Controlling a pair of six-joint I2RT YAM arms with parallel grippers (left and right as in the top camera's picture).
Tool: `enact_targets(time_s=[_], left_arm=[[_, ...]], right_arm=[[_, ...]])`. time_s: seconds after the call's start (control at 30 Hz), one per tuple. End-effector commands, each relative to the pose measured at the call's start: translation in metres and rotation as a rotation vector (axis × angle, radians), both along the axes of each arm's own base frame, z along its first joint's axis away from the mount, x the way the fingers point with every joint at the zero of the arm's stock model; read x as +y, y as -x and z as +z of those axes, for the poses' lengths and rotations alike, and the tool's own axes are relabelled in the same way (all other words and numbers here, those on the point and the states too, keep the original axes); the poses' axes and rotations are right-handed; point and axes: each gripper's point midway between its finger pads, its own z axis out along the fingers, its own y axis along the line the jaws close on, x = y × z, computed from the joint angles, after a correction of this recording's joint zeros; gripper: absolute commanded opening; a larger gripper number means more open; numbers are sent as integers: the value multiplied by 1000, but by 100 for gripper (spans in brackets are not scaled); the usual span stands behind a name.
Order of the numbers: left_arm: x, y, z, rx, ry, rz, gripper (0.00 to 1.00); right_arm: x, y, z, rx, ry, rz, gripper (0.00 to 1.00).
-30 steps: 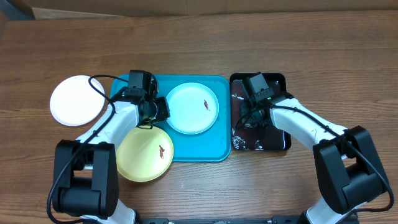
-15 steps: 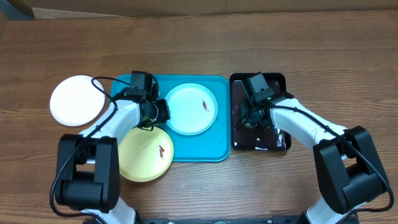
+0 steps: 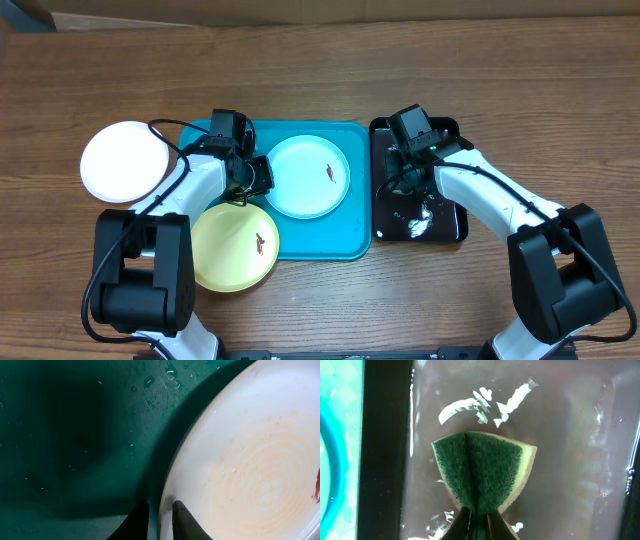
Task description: Clean dirty plates on tray and stack at the side
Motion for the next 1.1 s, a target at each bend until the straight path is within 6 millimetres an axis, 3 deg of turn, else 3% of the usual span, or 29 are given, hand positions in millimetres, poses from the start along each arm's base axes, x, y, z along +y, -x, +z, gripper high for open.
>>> enact_targets(time_s=[0.0, 0.33, 0.43, 0.53, 0.7, 0.77, 0.93, 1.0, 1.07], left_arm=[[0, -4, -2, -1, -7, -7, 19], [0, -4, -2, -1, -7, -7, 19], [0, -4, -2, -1, -7, -7, 4], [0, -4, -2, -1, -7, -7, 4], [0, -4, -2, -1, -7, -7, 4], [0, -4, -2, -1, -7, -7, 14], [0, -4, -2, -1, -7, -7, 27], [0, -4, -2, -2, -7, -7, 27], [0, -4, -2, -1, -7, -7, 20]], right_arm=[[0, -9, 19, -51, 2, 5, 4], [-9, 1, 0, -39, 35, -4, 4], [-11, -1, 1, -51, 47, -8, 4], [-10, -5, 16, -61, 62, 44, 4], [-8, -9, 65, -95, 50, 45, 4], [-10, -4, 79, -98, 40, 27, 4], [-16, 10, 77, -51, 60, 27, 4], [-18, 14, 72, -34, 67, 27, 4], [-18, 15, 69, -31, 68, 27, 4]])
